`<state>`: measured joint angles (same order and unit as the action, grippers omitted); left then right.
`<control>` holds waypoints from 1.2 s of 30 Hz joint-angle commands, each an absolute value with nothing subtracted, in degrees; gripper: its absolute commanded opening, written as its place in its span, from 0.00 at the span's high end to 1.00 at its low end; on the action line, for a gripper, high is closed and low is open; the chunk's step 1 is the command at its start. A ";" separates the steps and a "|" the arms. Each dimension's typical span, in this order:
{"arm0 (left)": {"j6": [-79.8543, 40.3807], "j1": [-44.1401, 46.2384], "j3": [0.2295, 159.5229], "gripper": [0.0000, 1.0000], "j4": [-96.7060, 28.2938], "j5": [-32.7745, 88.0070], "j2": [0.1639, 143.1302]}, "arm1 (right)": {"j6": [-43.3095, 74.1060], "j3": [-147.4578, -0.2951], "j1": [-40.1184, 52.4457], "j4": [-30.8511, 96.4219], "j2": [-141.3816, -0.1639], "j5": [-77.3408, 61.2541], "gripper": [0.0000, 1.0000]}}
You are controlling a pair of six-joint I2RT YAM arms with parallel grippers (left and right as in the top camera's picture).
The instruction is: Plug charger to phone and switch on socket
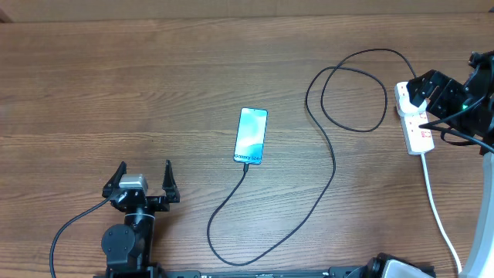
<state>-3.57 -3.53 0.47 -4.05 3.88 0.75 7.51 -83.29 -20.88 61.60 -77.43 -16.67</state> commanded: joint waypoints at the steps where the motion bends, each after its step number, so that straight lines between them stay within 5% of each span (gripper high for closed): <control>1: -1.67 -4.12 0.27 0.00 -4.12 4.27 0.21 | 7.68 -84.01 -20.69 61.45 -77.32 -16.71 0.00; 36: -1.67 -4.12 0.27 0.00 -4.12 4.27 0.21 | 7.68 -83.92 -20.67 60.07 -77.41 -16.14 0.00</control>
<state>-2.79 -3.53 0.47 -4.05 3.90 0.75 7.51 -83.29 -20.88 61.04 -77.43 -16.53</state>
